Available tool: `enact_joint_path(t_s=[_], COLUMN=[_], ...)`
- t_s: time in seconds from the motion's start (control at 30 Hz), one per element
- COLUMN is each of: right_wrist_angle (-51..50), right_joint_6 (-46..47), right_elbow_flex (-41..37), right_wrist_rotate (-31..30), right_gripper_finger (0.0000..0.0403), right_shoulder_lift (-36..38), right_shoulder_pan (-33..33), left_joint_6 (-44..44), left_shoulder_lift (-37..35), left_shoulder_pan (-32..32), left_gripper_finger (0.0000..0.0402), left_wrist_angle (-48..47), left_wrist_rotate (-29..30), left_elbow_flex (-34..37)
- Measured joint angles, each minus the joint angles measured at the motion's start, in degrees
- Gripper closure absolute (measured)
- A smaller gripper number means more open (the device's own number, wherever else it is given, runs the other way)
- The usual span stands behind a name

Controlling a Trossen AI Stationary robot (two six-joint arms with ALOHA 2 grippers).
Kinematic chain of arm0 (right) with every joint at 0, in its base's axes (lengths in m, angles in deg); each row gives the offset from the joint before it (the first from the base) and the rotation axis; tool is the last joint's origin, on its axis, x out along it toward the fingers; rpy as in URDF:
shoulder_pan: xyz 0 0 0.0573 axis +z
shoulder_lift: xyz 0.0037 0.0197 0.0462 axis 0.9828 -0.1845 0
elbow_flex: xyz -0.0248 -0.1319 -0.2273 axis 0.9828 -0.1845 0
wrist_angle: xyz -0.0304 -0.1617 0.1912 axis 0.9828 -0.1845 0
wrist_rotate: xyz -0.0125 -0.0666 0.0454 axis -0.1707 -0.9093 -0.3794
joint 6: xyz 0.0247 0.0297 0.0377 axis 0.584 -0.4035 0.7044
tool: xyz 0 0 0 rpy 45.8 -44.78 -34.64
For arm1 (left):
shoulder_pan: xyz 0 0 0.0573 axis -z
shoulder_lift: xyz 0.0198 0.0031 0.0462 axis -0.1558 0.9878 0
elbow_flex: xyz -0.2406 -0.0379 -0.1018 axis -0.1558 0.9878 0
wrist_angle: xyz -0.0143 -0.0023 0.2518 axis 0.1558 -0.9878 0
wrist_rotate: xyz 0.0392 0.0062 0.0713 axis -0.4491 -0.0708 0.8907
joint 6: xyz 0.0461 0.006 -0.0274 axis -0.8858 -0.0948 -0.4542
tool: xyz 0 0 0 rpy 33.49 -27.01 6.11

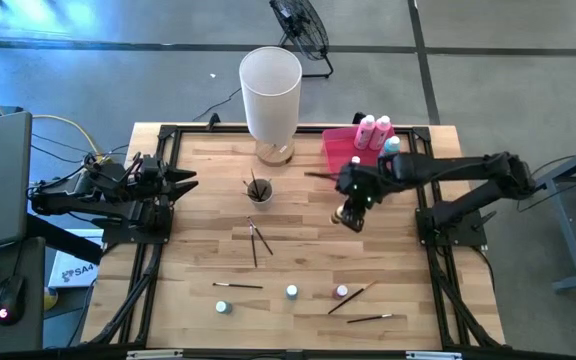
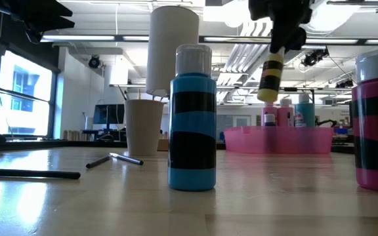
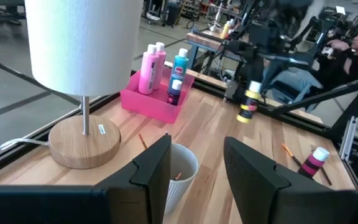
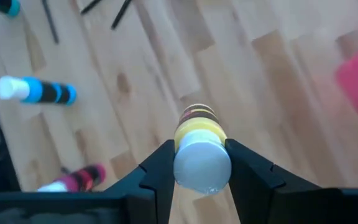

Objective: Pick & Place Paint Supplies
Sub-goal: Put the small yellow paint bottle into the pink bin

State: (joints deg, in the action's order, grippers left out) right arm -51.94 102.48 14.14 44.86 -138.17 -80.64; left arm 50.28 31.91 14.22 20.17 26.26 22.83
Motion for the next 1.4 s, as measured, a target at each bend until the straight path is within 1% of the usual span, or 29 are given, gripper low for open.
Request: enact_joint_path(t_s=[0.37, 0.5, 0.6, 0.87, 0.97, 1.13, 1.2, 1.4], right_wrist_angle=[0.04, 0.95, 1.40, 3.67, 4.98, 6.81, 7.58, 7.54], right_joint_6=[-2.25, -1.77, -0.34, 0.03, 1.69, 0.99, 0.99, -0.60], right_elbow_flex=[3.59, 3.93, 3.97, 4.00, 4.00, 4.02, 4.04, 4.04], right_wrist_rotate=[-0.05, -0.17, -2.16, -7.01, -9.70, -10.50, -10.46, -10.29], right_gripper_finger=[0.0287, 0.0285, 0.0284, 0.0284, 0.0285, 0.0286, 0.0285, 0.0287], right_shoulder_lift=[-0.34, -0.42, -0.42, -0.44, -0.44, -0.61, -1.52, -7.39], right_shoulder_pan=[-9.97, -13.40, -15.76, -20.91, -22.93, -25.94, -26.83, -28.20], left_joint_6=[-0.01, -0.02, -0.04, -0.39, -2.65, -5.99, -7.86, -9.92], left_shoulder_lift=[0.01, 0.00, 0.00, 0.02, 0.00, 0.00, 0.00, 0.00], left_shoulder_pan=[0.01, 0.02, 0.02, 0.02, 0.02, 0.00, 0.00, 0.01], left_gripper_finger=[0.0258, 0.0258, 0.0258, 0.0258, 0.0258, 0.0258, 0.0258, 0.0258], left_wrist_angle=[0.00, 0.00, 0.02, 0.92, 3.40, 7.16, 8.24, 9.42], left_wrist_rotate=[0.60, 4.55, 8.02, 16.84, 21.78, 29.45, 31.16, 31.51], left_elbow_flex=[0.00, 0.00, 0.00, 0.00, 0.00, 0.00, 0.00, 0.00])
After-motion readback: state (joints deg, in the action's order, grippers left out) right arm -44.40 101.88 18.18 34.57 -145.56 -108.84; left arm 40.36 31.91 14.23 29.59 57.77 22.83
